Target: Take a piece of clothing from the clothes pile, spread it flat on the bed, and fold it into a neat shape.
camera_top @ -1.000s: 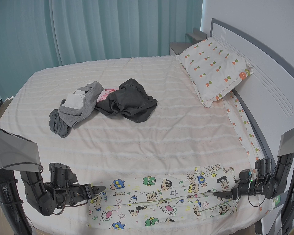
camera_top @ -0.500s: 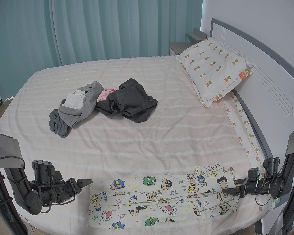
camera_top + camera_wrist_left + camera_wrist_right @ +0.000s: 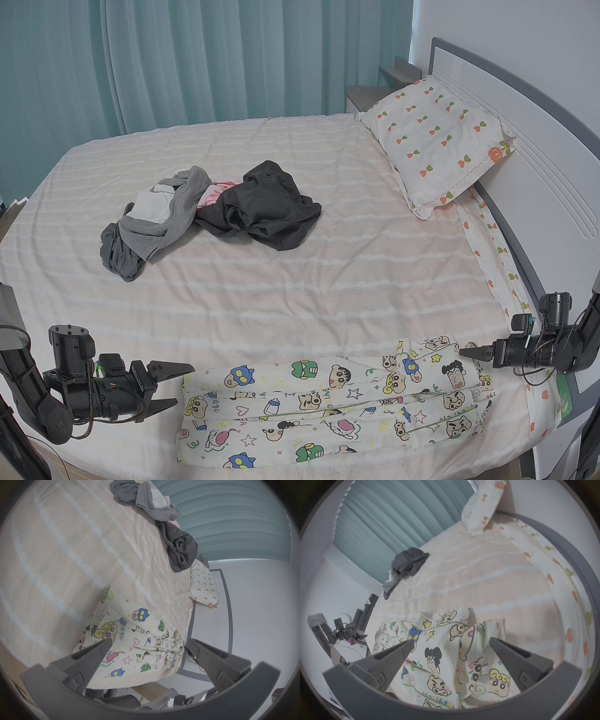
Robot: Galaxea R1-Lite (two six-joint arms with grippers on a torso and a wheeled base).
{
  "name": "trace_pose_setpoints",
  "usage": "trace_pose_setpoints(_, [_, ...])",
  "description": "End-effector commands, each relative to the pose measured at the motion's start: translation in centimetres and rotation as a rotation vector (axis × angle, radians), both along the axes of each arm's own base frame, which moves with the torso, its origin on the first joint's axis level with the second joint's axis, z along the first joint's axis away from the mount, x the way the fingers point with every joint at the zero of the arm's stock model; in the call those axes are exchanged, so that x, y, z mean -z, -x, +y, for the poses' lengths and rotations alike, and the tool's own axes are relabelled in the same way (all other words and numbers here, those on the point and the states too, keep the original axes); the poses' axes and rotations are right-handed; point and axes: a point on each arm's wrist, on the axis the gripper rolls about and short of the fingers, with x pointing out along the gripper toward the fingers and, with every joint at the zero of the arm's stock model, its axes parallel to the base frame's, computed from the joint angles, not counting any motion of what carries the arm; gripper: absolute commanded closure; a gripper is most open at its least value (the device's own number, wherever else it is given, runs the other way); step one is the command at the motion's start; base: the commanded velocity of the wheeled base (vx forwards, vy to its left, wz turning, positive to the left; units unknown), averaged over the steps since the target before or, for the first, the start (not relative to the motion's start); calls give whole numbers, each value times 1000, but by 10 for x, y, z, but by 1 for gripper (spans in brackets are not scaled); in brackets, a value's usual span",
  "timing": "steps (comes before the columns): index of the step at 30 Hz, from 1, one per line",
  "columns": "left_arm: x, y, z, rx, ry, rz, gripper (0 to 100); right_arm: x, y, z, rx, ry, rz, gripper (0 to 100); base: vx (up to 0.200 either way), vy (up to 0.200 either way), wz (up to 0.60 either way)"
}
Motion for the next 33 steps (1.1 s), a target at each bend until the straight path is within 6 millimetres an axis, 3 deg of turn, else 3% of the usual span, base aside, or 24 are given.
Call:
trace_pose_setpoints(1, [-2,14,2,42,68,33,0,-29,-49,10,11,25,90,0,0,0,0])
trace_pose_setpoints(6, [1,14,4,32,66,50,0,-29,-69,10,15,47,189,0,0,0,0])
trace_pose_setpoints(16, [4,14,4,34,68,67,0,-32,-94,8,22,85,143,0,0,0,0])
trace_pose_setpoints(25, [4,14,3,37,67,71,0,-15,-91,17,-31,110,179,0,0,0,0])
trace_pose_setpoints(33, [5,14,3,37,67,72,0,-14,-91,31,-78,120,177,0,0,0,0])
